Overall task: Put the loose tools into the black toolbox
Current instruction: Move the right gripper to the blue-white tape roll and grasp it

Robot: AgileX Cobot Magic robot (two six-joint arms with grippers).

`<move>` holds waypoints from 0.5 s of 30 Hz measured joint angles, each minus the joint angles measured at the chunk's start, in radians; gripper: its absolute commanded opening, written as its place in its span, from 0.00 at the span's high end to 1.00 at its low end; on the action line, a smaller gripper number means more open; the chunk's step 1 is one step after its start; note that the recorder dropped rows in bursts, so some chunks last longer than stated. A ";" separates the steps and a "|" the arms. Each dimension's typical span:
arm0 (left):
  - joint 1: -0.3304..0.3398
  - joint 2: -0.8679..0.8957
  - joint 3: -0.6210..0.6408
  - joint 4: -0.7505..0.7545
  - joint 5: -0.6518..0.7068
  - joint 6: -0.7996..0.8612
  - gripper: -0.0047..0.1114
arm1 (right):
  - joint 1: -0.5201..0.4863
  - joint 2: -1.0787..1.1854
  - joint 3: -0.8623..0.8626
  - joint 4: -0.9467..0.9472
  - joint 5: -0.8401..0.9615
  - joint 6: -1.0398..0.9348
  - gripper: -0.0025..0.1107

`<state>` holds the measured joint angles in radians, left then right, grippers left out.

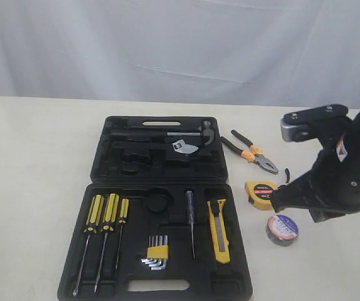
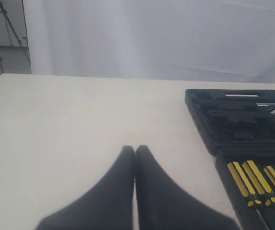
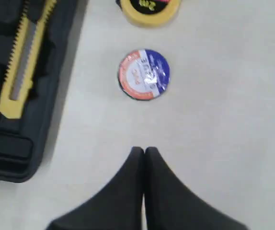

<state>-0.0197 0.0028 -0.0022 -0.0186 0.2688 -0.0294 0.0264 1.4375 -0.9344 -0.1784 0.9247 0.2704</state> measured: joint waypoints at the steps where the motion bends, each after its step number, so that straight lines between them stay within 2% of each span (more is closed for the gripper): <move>1: 0.000 0.000 0.000 0.000 0.000 0.000 0.96 | -0.009 0.006 0.017 0.000 -0.013 0.001 0.98; 3: 0.000 0.000 0.000 0.000 0.000 0.000 0.96 | -0.027 0.030 0.065 -0.002 -0.082 0.007 0.92; 5: 0.000 0.000 0.000 0.000 0.000 0.000 0.96 | -0.029 0.061 0.078 -0.002 -0.144 0.009 0.74; 6: 0.000 0.000 0.000 0.000 0.000 0.000 0.96 | -0.029 0.070 0.080 -0.002 -0.162 0.009 0.59; 8: 0.000 0.000 0.000 0.000 0.000 0.000 0.96 | -0.029 0.091 0.081 -0.002 -0.200 0.014 0.41; 15: 0.000 0.000 0.000 0.000 0.000 0.000 0.96 | -0.029 0.157 0.081 -0.002 -0.307 0.043 0.39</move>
<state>-0.0197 0.0028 -0.0022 -0.0186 0.2688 -0.0294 -0.0029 1.5942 -0.8536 -0.1808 0.6180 0.3130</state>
